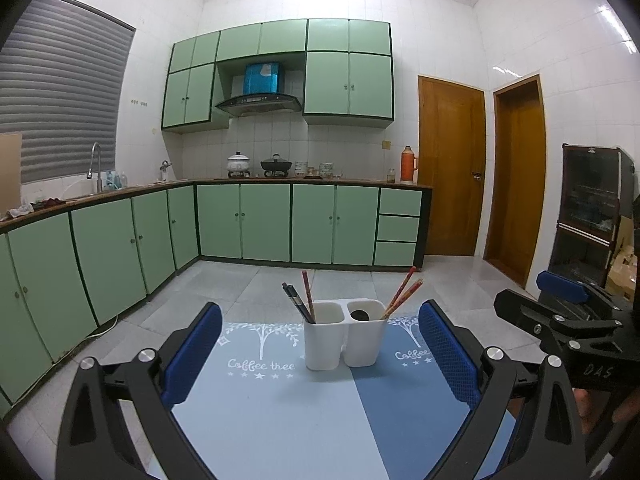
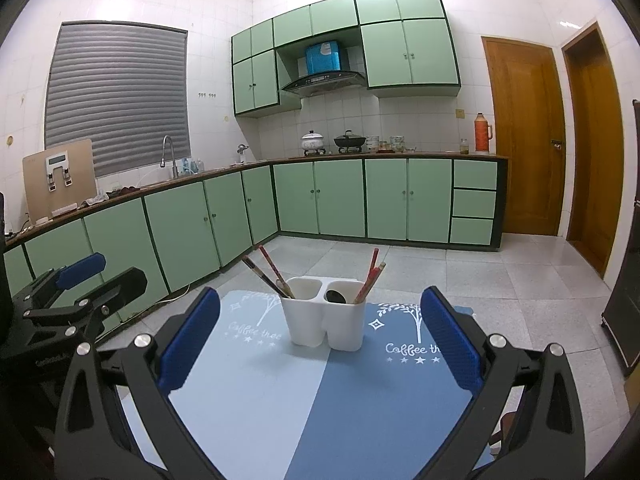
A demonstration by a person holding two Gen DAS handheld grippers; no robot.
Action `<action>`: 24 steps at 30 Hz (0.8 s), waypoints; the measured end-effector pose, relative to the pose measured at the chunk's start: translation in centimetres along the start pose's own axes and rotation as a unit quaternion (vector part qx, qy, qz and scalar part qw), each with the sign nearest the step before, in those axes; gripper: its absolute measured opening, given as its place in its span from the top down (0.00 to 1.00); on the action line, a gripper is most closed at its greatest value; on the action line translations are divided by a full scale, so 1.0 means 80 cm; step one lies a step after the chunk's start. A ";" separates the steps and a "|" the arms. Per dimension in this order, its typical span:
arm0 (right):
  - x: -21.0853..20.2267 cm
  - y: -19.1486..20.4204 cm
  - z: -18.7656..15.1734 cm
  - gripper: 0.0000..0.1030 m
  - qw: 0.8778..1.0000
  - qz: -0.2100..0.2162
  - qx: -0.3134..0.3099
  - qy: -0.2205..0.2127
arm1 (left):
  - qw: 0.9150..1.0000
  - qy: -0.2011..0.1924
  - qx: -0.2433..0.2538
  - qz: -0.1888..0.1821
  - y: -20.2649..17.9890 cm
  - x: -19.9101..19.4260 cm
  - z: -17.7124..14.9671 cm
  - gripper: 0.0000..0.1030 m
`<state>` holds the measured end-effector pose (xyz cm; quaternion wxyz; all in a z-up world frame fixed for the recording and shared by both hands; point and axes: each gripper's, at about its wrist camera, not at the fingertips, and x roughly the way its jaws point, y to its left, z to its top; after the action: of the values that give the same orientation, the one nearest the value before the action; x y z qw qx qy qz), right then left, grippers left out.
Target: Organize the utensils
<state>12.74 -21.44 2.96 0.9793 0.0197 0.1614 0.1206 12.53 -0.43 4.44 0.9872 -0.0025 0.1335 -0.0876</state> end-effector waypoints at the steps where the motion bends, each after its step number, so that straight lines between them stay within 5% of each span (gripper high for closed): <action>1: -0.001 0.000 0.000 0.05 1.000 0.000 0.000 0.000 | 1.000 0.000 0.001 0.000 -0.001 0.000 0.000 0.06; 24: 0.000 0.002 0.000 0.05 1.000 0.000 -0.001 0.000 | 1.000 -0.002 0.002 0.000 -0.001 -0.005 0.000 0.06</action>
<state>12.73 -21.30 3.00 0.9792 0.0190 0.1618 0.1212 12.19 -0.42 4.56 0.9874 -0.0005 0.1311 -0.0883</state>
